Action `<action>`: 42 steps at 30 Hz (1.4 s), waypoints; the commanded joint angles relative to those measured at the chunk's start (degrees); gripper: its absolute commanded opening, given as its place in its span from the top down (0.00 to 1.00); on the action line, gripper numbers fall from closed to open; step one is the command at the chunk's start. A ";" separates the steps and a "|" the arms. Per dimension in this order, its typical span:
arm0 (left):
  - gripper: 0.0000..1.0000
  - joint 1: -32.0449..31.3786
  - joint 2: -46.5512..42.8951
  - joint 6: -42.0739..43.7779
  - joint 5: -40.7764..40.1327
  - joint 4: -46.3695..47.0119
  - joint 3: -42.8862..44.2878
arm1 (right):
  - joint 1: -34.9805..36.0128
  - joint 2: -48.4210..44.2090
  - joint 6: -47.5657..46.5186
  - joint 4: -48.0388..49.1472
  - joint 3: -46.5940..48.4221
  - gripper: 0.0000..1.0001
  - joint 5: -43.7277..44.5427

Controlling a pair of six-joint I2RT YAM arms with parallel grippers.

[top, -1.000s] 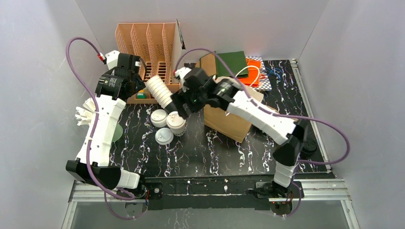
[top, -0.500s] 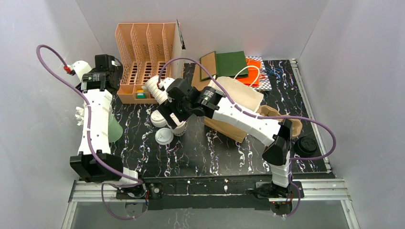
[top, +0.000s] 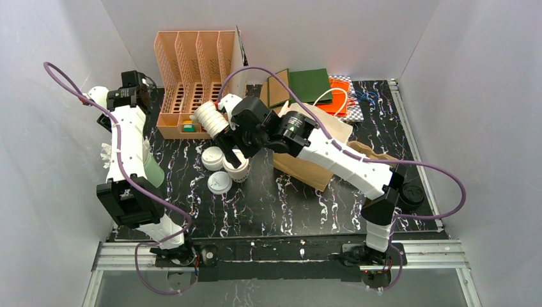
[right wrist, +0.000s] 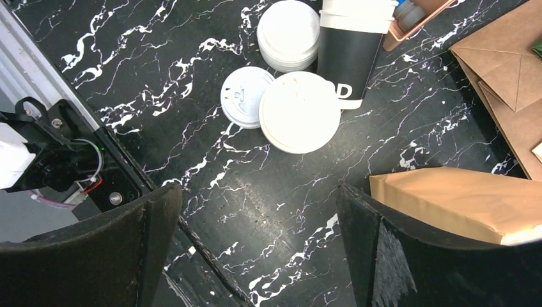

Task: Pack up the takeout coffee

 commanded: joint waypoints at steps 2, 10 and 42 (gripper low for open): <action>0.64 0.30 -0.79 -5.81 0.29 -1.55 -0.18 | 0.00 -2.08 -0.58 0.41 -0.02 0.02 -0.69; 0.63 0.33 -1.84 -12.09 2.85 -5.31 -3.55 | -0.07 -2.47 -1.14 0.95 -0.83 0.02 -0.66; 0.74 0.29 -4.76 -17.15 3.87 -10.16 -4.51 | -0.09 -3.19 -0.89 1.48 -2.43 0.02 -2.54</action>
